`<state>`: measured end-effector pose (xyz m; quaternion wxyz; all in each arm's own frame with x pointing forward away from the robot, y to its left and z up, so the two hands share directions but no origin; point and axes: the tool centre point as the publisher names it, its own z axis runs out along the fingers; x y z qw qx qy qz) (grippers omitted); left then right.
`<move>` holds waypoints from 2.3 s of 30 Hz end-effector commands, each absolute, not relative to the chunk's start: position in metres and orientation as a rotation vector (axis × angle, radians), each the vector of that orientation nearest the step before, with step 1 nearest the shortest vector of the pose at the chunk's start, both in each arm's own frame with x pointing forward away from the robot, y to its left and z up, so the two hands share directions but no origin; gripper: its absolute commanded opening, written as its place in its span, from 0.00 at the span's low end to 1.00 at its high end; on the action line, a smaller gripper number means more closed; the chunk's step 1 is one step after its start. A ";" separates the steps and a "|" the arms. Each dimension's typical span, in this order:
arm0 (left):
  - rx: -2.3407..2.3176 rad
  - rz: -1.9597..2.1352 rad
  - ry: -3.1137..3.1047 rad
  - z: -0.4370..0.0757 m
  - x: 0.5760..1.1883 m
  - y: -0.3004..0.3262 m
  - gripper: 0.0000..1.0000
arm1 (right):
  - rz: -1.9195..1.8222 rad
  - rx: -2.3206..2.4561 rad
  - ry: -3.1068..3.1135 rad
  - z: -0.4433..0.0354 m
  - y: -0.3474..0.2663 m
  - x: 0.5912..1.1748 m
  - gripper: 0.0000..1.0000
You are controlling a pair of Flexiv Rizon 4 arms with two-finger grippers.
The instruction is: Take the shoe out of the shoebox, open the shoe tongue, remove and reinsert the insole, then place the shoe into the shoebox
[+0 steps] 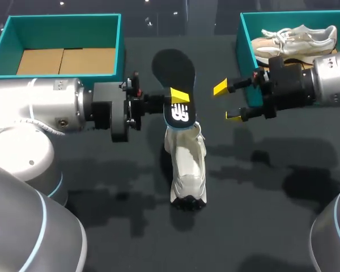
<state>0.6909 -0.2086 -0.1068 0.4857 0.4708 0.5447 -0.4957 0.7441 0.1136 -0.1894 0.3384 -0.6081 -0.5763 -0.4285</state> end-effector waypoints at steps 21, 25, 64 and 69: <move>1.185 -1.201 1.299 -0.157 0.717 -0.215 0.00 | -1.260 -1.452 -1.440 -0.172 0.131 0.756 1.00; 1.202 -1.200 1.290 -0.163 0.720 -0.218 0.00 | -1.252 -1.422 -1.443 -0.170 0.140 0.757 1.00; 1.238 -1.123 1.248 -0.199 0.730 -0.242 0.00 | -1.216 -1.351 -1.311 -0.193 0.186 0.753 0.43; 1.234 -1.118 1.249 -0.202 0.730 -0.240 0.00 | -1.212 -1.352 -1.300 -0.196 0.186 0.754 0.38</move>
